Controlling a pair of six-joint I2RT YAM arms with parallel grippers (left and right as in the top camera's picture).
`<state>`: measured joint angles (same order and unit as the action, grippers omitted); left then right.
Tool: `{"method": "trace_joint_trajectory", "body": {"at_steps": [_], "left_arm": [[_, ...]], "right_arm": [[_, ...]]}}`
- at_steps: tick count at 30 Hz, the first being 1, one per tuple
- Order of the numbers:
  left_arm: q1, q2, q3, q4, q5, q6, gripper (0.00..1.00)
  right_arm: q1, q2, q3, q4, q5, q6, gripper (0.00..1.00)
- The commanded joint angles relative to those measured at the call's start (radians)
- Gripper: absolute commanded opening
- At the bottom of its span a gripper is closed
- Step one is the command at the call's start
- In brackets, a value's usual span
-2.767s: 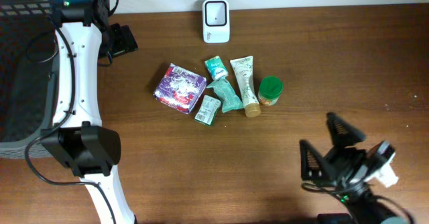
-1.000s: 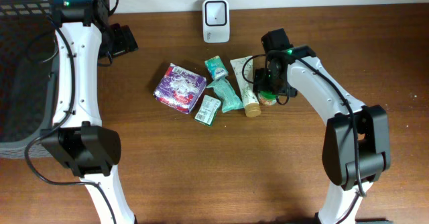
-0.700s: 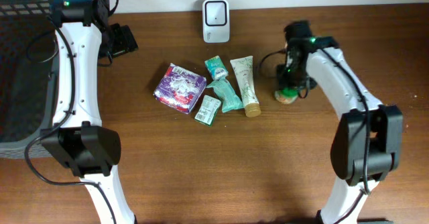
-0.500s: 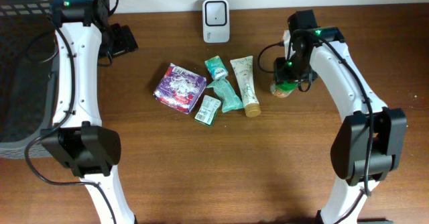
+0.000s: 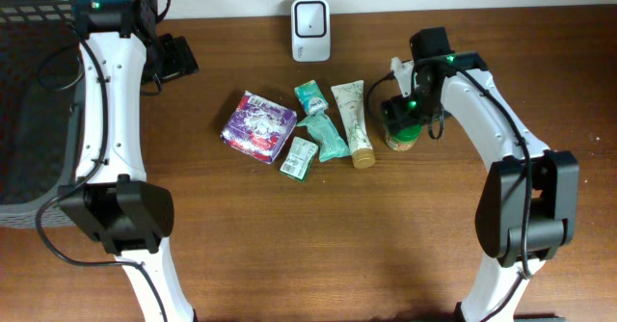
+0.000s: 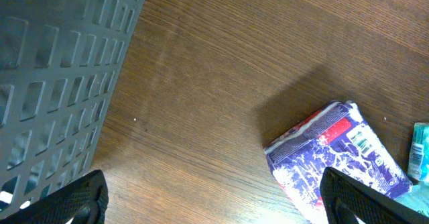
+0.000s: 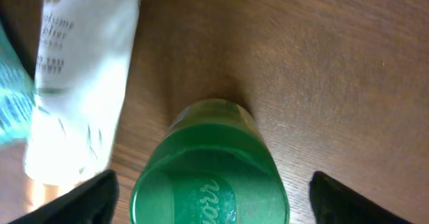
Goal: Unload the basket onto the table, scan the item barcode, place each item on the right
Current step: 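Close the right gripper on the green-lidded jar lid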
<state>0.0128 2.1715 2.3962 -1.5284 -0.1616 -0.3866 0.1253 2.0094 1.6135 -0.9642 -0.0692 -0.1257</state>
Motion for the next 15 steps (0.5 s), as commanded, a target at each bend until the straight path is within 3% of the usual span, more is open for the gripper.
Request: {"method": "trace_joint_trajectory", "body": {"at_steps": [1, 3, 6, 11, 15], "left_arm": [[0.002, 0.013, -0.008, -0.002, 0.000, -0.013, 0.99], [0.002, 0.013, -0.008, -0.002, 0.000, -0.013, 0.99], [0.002, 0.013, -0.008, -0.002, 0.000, -0.013, 0.99], [0.002, 0.013, -0.008, -0.002, 0.000, -0.013, 0.99], [0.003, 0.013, -0.008, -0.002, 0.000, -0.013, 0.99]], "right_arm": [[0.004, -0.005, 0.034, -0.026, -0.080, 0.366, 0.92], [0.005, -0.005, 0.034, -0.047, -0.110, 0.561, 0.95], [0.006, -0.005, 0.006, -0.049, -0.024, 0.689, 0.96], [0.006, -0.005, -0.014, -0.006, 0.063, 0.737, 0.79], [0.006, -0.003, -0.035, 0.015, 0.063, 0.793, 0.76]]}}
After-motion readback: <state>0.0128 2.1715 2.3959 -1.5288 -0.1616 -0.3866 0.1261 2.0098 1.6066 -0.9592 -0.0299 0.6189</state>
